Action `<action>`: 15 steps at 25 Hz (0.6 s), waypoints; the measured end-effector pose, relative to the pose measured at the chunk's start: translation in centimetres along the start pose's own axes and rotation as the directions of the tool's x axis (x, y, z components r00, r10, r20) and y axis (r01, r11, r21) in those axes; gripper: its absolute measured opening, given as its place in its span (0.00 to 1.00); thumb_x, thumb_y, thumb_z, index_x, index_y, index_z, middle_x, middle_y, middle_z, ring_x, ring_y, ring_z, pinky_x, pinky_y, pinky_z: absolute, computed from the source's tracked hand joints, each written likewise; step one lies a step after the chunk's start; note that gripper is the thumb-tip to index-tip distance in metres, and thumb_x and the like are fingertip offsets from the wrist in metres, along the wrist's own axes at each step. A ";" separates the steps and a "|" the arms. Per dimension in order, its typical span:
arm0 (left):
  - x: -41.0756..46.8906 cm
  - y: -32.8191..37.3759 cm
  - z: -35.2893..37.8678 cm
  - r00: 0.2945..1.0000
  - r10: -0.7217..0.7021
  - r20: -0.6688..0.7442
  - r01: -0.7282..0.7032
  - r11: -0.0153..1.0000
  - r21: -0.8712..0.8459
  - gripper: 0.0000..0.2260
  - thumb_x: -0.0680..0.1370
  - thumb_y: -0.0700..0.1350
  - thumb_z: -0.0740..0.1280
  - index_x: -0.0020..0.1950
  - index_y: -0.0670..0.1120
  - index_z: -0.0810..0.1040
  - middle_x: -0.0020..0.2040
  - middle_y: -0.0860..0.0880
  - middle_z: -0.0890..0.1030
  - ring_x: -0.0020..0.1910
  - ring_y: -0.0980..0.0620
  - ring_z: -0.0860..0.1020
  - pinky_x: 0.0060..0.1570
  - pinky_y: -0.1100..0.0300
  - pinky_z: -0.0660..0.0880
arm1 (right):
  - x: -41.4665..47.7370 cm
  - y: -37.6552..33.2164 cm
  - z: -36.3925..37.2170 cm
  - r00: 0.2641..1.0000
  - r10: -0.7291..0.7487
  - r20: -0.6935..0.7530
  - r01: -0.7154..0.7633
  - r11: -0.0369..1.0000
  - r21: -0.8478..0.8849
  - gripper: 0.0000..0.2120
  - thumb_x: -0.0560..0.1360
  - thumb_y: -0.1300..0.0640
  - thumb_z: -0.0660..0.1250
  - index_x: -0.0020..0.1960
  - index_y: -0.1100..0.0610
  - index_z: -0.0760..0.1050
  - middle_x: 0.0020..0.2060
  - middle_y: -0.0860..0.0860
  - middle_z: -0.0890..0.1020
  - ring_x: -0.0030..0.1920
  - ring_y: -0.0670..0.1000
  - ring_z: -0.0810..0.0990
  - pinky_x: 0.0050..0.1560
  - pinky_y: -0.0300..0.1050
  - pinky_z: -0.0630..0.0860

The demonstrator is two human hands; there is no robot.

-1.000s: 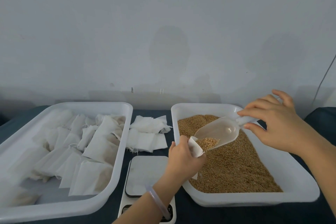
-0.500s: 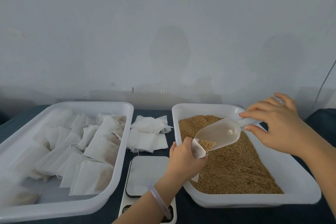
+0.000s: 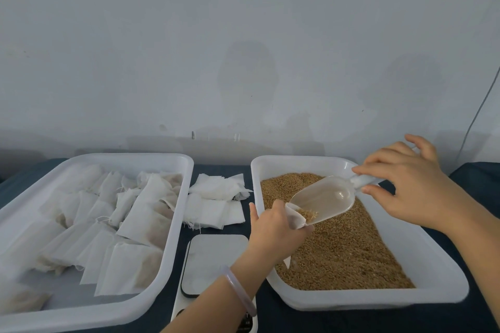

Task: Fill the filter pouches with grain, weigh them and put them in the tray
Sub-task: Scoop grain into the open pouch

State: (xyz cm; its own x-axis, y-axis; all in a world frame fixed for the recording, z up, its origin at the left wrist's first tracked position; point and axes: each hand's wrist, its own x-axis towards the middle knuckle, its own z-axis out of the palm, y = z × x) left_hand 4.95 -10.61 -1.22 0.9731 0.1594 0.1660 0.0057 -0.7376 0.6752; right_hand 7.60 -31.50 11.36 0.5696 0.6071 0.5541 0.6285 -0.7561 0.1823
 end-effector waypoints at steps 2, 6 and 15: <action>0.1 0.0 0.1 0.999 0.029 -0.040 -0.025 0.994 0.103 0.25 0.70 0.67 0.63 0.55 0.48 0.68 0.47 0.55 0.75 0.58 0.51 0.74 0.72 0.42 0.41 | 0.0 0.1 -0.1 1.000 0.016 -0.004 -0.016 1.000 -0.003 0.14 0.62 0.60 0.79 0.48 0.53 0.84 0.40 0.46 0.81 0.46 0.55 0.79 0.66 0.57 0.52; 0.0 -0.3 0.2 0.998 0.058 -0.022 -0.053 0.979 0.196 0.27 0.73 0.68 0.61 0.56 0.46 0.69 0.54 0.51 0.77 0.61 0.50 0.72 0.72 0.43 0.39 | -0.1 0.1 0.0 1.000 -0.014 0.003 0.014 1.000 -0.028 0.15 0.61 0.60 0.80 0.47 0.53 0.84 0.40 0.47 0.81 0.45 0.56 0.79 0.66 0.57 0.52; -0.4 -0.1 -0.1 0.999 0.029 0.042 -0.035 0.985 0.169 0.22 0.74 0.65 0.60 0.54 0.48 0.67 0.48 0.52 0.80 0.54 0.51 0.78 0.73 0.44 0.45 | -0.3 0.3 0.8 0.999 -0.045 0.004 0.045 0.998 -0.043 0.14 0.62 0.59 0.79 0.47 0.52 0.84 0.40 0.46 0.81 0.45 0.56 0.79 0.65 0.61 0.54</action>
State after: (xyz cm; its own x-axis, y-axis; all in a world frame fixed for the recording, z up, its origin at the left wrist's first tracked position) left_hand 4.50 -10.55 -1.32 0.9816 0.1108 0.1553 0.0101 -0.8431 0.5377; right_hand 8.09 -31.67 10.60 0.5432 0.6413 0.5419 0.6303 -0.7379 0.2415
